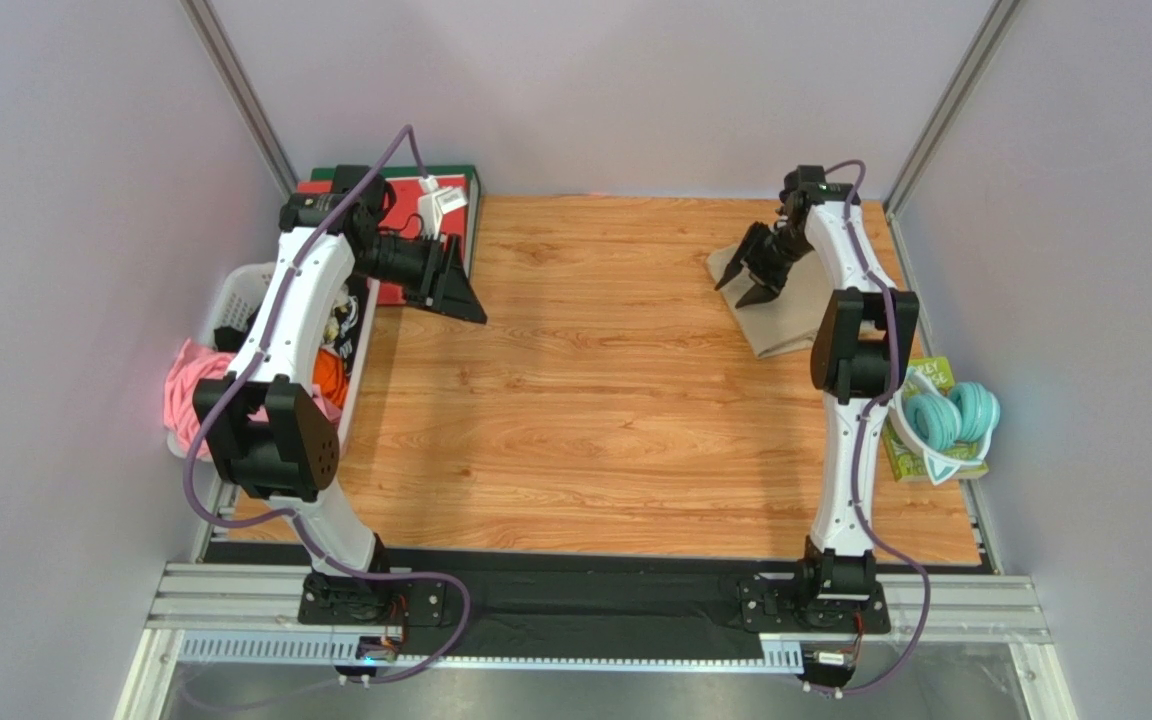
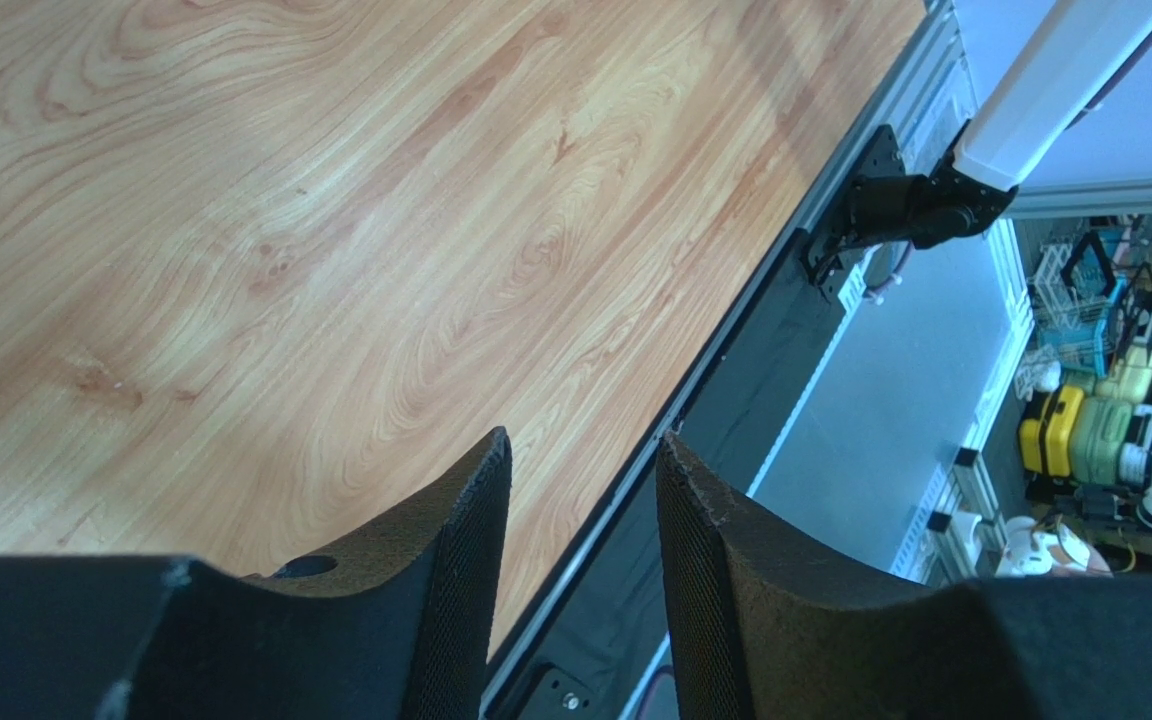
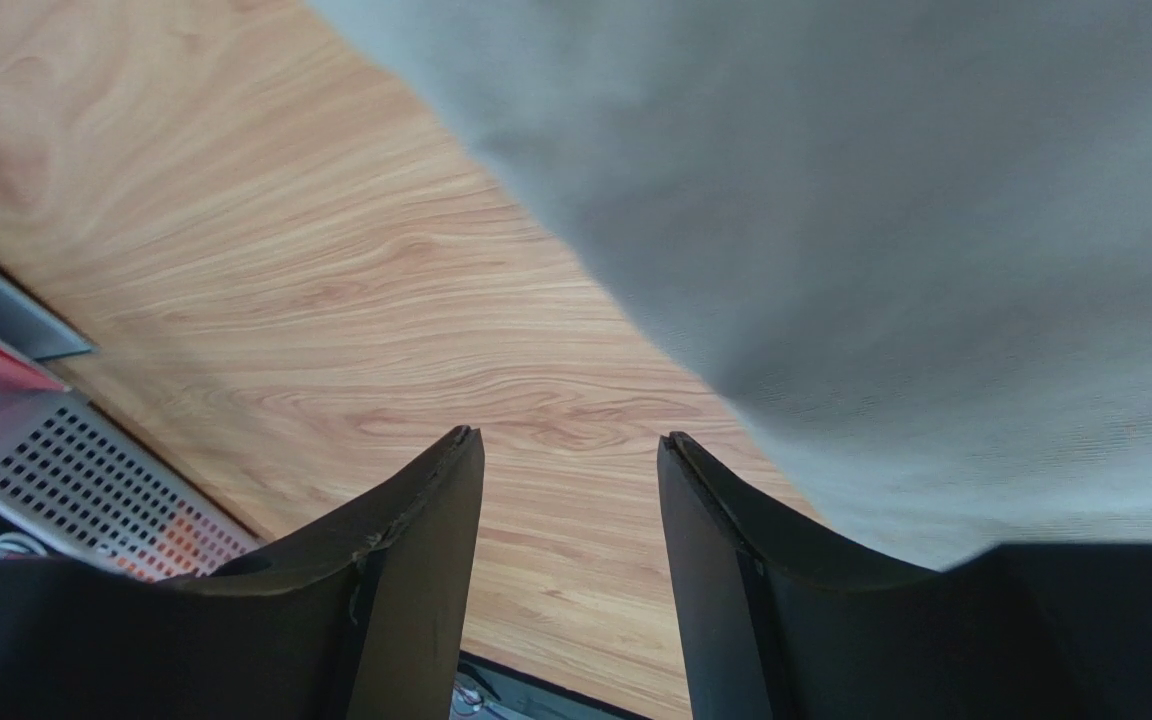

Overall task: Fold and stack the t-shirts
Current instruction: Neatly place the folded tshirt to the corner

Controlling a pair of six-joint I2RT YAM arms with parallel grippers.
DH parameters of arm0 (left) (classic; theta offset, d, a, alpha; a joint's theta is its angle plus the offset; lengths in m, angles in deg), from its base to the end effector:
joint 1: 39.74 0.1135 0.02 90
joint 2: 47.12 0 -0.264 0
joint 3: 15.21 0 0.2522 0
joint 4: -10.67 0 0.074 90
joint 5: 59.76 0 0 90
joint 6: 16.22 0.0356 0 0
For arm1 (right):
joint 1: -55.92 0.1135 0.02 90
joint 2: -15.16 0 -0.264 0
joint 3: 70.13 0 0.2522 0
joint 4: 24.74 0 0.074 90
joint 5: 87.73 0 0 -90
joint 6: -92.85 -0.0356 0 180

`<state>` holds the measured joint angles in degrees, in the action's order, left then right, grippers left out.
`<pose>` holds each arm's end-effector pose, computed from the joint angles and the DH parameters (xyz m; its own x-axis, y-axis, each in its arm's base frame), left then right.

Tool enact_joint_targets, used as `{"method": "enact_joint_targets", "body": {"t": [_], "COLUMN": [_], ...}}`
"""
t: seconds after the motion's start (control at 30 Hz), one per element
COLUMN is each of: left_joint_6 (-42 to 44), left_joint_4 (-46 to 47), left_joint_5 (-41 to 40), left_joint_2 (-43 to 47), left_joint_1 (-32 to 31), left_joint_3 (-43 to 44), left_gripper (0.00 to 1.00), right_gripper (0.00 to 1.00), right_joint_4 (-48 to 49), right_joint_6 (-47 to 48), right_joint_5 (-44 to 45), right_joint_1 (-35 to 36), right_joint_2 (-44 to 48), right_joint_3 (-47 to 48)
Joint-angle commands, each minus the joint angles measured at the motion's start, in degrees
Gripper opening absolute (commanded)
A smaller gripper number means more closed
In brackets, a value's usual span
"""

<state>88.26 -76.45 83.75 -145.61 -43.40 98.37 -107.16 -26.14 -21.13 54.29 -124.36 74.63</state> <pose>0.3293 -0.0497 0.3497 -0.8477 0.2032 -0.4899 0.5138 0.5441 -0.6633 0.4958 0.0000 0.2039 -0.8826 0.4701 -0.0064 0.4182 0.7912 0.4463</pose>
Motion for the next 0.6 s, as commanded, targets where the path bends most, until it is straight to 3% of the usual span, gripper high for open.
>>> {"method": "enact_joint_targets", "body": {"t": [0.0, 0.33, 0.57], "left_joint_6": [1.8, 2.0, 2.5], "left_joint_4": [0.2, 0.3, -0.6], "left_joint_5": [1.9, 1.8, 1.8], "left_joint_2": [2.0, 2.6, 3.4], "left_joint_1": [0.4, 0.4, 0.4], "left_joint_3": [0.8, 0.4, 1.4], "left_gripper": [0.48, 0.48, 0.48], "right_gripper": [0.52, 0.52, 0.52], "right_joint_4": [0.1, -1.4, 0.8], "right_joint_6": [1.5, 0.9, -1.6], "right_joint_5": [3.7, 6.2, -1.4], "right_joint_1": [-0.7, -0.7, -3.6], "right_joint_2": [3.6, -1.7, -10.2], "right_joint_3": [-4.2, 3.4, 6.6]}}
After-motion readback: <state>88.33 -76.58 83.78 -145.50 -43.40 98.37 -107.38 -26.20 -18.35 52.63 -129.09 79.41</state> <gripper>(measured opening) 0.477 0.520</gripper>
